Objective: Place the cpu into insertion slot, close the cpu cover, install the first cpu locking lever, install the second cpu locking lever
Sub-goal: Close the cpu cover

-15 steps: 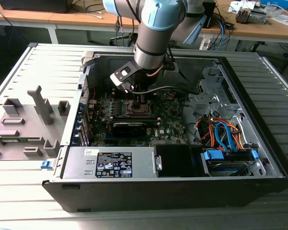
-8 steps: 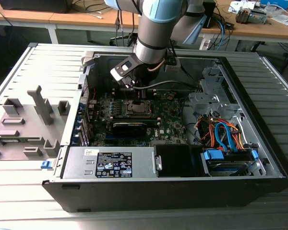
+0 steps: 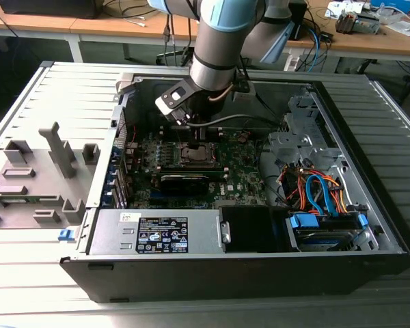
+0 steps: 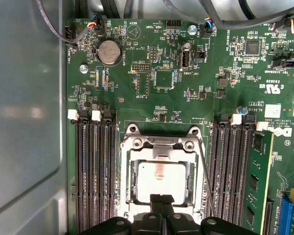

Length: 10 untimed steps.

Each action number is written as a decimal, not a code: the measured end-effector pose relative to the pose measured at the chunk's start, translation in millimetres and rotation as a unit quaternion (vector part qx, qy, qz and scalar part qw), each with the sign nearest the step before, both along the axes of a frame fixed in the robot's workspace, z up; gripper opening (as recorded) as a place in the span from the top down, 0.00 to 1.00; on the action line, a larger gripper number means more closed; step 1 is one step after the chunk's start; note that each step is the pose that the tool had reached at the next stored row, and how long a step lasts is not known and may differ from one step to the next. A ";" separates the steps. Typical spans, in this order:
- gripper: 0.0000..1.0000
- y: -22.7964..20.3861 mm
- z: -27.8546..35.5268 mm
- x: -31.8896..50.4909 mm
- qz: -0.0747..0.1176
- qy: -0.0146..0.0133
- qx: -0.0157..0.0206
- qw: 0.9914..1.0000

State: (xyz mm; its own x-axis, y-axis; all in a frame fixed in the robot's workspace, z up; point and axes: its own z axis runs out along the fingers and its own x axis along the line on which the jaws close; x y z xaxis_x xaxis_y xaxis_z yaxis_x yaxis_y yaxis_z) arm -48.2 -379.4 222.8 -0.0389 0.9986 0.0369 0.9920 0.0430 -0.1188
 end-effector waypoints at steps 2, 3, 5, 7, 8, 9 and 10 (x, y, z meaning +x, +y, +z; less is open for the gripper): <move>0.89 0.0 -0.2 0.1 0.000 -0.019 -0.001 1.000; 0.89 0.0 -0.2 0.0 0.000 -0.026 -0.001 1.000; 0.89 0.0 -0.3 0.1 0.000 -0.027 -0.001 1.000; 0.89 0.0 -0.2 0.0 0.000 -0.026 -0.001 1.000; 0.89 0.0 -0.2 -0.5 0.000 -0.026 -0.001 1.000; 0.89 0.0 -0.5 -2.1 0.000 -0.026 -0.004 1.000; 0.89 0.0 -0.8 -4.1 0.000 -0.026 -0.008 1.000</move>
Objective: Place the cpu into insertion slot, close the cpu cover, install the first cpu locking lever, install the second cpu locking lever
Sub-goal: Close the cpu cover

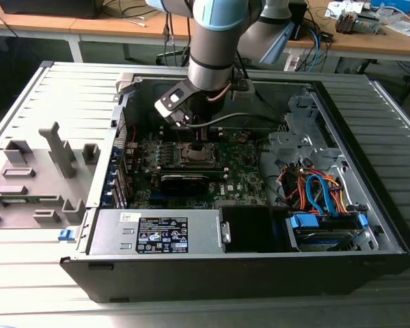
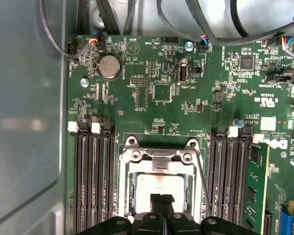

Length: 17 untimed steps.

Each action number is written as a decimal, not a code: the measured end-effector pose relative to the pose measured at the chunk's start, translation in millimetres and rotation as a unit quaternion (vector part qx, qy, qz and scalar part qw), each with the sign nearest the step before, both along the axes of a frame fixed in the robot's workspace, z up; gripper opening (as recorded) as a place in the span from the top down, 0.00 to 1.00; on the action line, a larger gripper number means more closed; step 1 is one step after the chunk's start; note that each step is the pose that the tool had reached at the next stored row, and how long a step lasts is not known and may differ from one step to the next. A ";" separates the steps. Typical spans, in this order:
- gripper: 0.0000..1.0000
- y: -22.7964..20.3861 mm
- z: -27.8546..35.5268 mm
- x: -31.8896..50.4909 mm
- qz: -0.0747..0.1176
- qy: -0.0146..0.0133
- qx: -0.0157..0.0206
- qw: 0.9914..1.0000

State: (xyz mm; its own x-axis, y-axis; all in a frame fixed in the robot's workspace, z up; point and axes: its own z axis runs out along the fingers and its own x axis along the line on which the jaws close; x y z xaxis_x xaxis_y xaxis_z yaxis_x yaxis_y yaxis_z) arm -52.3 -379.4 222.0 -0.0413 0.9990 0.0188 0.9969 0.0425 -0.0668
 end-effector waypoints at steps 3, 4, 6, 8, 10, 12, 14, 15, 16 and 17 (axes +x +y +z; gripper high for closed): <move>0.89 0.0 -3.1 -4.6 0.016 0.000 -0.006 1.000; 0.89 0.0 -4.7 -9.0 0.018 0.000 -0.004 1.000; 0.89 0.4 -7.2 -10.9 0.018 0.000 -0.003 1.000; 0.89 0.5 -10.0 -12.4 0.018 0.000 -0.003 1.000; 0.89 0.5 -11.6 -13.3 0.018 0.000 -0.003 1.000; 0.89 0.5 -13.1 -13.5 0.018 0.000 -0.003 1.000; 0.89 0.5 -14.6 -13.8 0.018 0.000 -0.003 1.000; 0.89 0.4 -15.0 -13.8 0.018 0.000 -0.003 1.000; 0.89 0.4 -15.3 -13.9 0.018 0.000 -0.003 1.000; 0.89 0.4 -15.5 -13.9 0.018 0.000 -0.003 1.000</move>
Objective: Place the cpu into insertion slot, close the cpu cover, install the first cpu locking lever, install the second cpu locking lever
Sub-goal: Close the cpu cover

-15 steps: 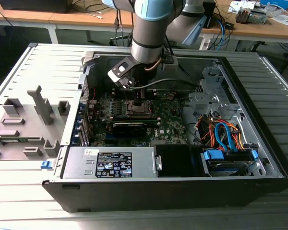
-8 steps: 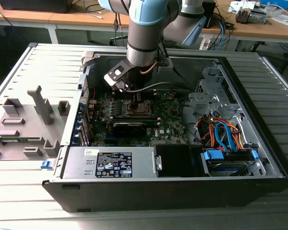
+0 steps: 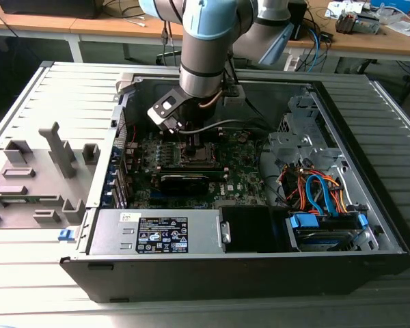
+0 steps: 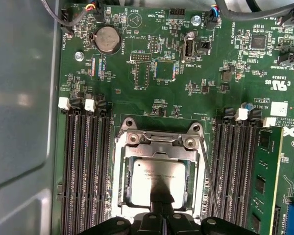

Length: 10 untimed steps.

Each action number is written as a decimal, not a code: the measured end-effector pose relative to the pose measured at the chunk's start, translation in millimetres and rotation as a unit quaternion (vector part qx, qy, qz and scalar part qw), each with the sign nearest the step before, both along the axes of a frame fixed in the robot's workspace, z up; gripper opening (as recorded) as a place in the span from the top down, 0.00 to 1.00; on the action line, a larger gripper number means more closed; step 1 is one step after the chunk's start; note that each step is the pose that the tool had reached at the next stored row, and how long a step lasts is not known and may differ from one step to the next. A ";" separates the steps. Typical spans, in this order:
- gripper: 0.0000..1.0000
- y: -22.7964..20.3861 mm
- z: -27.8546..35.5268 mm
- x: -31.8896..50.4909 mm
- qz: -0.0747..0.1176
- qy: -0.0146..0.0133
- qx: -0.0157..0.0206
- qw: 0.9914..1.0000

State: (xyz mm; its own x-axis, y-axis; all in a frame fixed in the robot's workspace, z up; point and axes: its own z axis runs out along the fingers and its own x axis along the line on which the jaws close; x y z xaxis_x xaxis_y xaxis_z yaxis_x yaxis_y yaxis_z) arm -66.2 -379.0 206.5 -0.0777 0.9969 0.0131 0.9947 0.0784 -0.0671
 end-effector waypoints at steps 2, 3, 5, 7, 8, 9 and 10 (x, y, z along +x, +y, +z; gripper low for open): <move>0.89 0.1 -0.2 0.0 0.000 0.000 0.000 1.000; 0.89 0.1 -0.1 0.0 0.000 0.000 0.000 1.000; 0.89 0.1 2.3 0.1 0.000 0.000 0.000 1.000; 0.89 0.1 5.2 0.5 0.000 0.000 0.000 1.000; 0.89 0.1 6.1 1.2 0.000 0.000 0.000 1.000; 0.89 0.1 6.8 4.3 0.000 0.001 0.001 1.000; 0.89 0.1 7.0 9.6 0.000 0.003 0.001 1.000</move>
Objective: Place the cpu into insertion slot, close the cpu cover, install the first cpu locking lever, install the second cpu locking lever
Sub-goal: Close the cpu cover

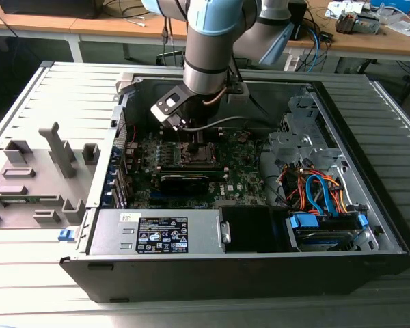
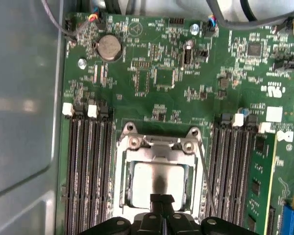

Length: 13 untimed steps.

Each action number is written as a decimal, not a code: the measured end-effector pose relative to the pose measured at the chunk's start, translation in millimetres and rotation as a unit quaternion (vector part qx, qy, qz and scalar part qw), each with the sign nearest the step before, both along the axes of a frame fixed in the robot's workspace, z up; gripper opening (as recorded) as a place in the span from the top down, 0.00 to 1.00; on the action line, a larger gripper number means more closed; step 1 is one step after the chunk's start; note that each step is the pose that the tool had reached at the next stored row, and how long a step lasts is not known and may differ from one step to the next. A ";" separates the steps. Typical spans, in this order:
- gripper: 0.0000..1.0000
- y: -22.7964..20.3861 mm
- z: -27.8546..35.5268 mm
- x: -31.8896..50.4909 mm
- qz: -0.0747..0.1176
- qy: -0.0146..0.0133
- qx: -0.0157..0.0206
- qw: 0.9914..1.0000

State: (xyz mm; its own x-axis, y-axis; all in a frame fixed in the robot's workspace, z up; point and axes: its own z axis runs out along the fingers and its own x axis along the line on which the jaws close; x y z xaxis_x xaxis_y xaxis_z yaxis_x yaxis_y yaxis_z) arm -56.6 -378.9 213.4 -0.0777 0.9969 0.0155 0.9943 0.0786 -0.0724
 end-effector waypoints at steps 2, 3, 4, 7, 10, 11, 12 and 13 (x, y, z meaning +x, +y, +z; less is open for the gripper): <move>0.89 0.0 0.0 8.5 0.000 0.004 0.000 1.000; 0.89 0.0 0.0 12.8 0.000 0.006 0.000 1.000; 0.89 0.0 0.5 15.9 0.000 0.007 0.000 1.000; 0.89 0.0 7.1 16.5 0.000 0.007 0.001 1.000; 0.89 0.0 16.5 16.6 0.000 0.007 0.001 1.000; 0.89 0.0 17.4 16.6 0.000 0.007 0.001 1.000; 0.89 0.0 18.1 16.6 0.000 0.007 0.001 1.000; 0.89 0.0 18.8 16.6 0.000 0.007 0.001 1.000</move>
State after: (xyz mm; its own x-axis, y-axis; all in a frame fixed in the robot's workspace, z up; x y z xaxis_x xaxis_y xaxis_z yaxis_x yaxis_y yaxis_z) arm -40.0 -378.9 232.3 -0.0774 0.9968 0.0193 0.9932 0.0787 -0.0854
